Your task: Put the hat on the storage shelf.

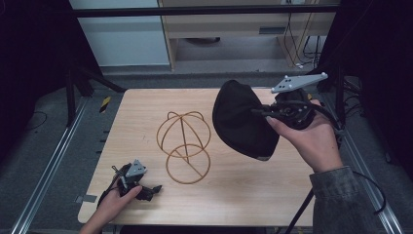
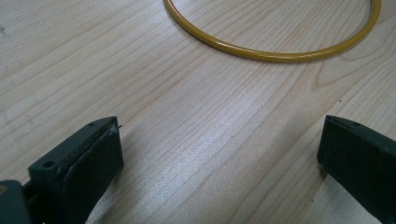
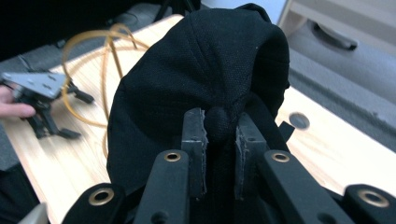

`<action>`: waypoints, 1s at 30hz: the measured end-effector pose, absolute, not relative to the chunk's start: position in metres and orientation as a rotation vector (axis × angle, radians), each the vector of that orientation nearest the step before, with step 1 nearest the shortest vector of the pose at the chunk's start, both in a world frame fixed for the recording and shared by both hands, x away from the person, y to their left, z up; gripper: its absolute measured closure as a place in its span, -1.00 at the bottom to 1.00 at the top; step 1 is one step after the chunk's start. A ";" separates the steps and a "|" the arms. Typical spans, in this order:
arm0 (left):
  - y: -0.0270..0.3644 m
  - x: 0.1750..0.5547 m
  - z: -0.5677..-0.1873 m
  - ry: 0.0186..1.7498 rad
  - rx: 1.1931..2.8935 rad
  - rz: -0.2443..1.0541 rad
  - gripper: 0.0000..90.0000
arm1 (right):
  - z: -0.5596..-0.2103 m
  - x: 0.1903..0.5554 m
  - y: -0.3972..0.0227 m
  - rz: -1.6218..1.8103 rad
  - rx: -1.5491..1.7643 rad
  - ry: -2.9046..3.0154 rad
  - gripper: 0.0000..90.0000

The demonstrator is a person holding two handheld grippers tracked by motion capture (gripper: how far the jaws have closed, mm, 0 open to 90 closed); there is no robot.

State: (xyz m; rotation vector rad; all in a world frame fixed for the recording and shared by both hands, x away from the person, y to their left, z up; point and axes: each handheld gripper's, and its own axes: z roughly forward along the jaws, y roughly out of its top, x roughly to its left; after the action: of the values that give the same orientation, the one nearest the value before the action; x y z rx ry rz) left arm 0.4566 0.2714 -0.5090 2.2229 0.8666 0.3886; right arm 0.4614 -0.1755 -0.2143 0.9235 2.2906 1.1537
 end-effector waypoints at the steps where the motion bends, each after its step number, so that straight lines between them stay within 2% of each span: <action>1: 0.271 0.457 -0.509 0.867 2.223 0.389 -1.00 | -0.211 0.461 -0.173 1.161 0.916 2.291 0.73; 10: 0.271 0.457 -0.509 0.868 2.223 0.389 -1.00 | -0.191 0.456 -0.153 1.177 0.833 2.292 0.73; 30: 0.271 0.457 -0.509 0.871 2.221 0.388 -1.00 | -0.187 0.452 -0.128 1.193 0.774 2.314 0.73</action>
State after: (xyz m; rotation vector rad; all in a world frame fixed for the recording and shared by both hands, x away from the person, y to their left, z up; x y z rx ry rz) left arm 0.4565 0.2713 -0.5089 2.2213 0.8707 0.3880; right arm 0.4523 -0.1282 -0.1865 0.7741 2.3138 1.1926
